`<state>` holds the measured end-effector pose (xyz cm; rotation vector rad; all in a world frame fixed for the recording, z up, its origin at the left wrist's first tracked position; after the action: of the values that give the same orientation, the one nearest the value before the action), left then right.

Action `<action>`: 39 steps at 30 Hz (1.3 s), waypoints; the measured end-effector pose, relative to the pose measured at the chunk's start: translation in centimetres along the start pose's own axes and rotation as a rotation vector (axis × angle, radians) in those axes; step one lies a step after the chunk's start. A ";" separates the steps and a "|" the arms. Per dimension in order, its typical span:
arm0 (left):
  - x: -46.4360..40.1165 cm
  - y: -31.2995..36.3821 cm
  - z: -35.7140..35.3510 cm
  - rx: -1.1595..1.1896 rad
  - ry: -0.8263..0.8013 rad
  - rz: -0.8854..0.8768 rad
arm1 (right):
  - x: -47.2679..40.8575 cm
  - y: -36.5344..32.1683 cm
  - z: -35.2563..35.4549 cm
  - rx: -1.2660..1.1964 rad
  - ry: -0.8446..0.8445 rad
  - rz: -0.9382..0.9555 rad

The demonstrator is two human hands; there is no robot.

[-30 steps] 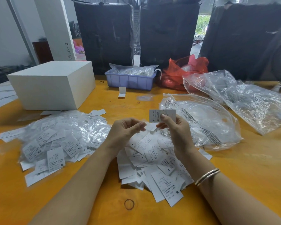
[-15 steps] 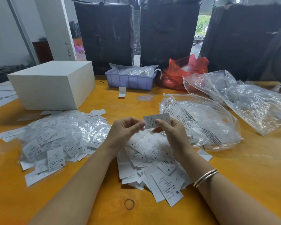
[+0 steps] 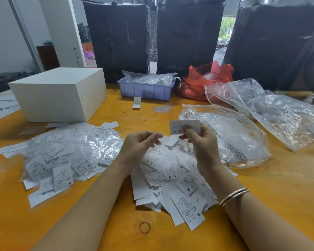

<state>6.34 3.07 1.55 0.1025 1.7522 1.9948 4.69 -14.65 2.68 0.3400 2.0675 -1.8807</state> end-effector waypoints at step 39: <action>0.0 0.0 0.3 -0.040 -0.004 -0.001 | 0.1 -0.6 -0.4 0.112 -0.051 0.057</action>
<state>6.49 3.32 1.56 0.0923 1.7085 2.0260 4.29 -14.30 3.20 0.3697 1.9051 -1.9549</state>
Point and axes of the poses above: each hand's wrist, its own x-axis away from the middle knuckle, its own z-axis out of the back of the hand, y = z × x, the point moved 6 cm from there along -x, towards the middle knuckle, and after that the axes turned 15 degrees about -y, right-handed, at the moved point
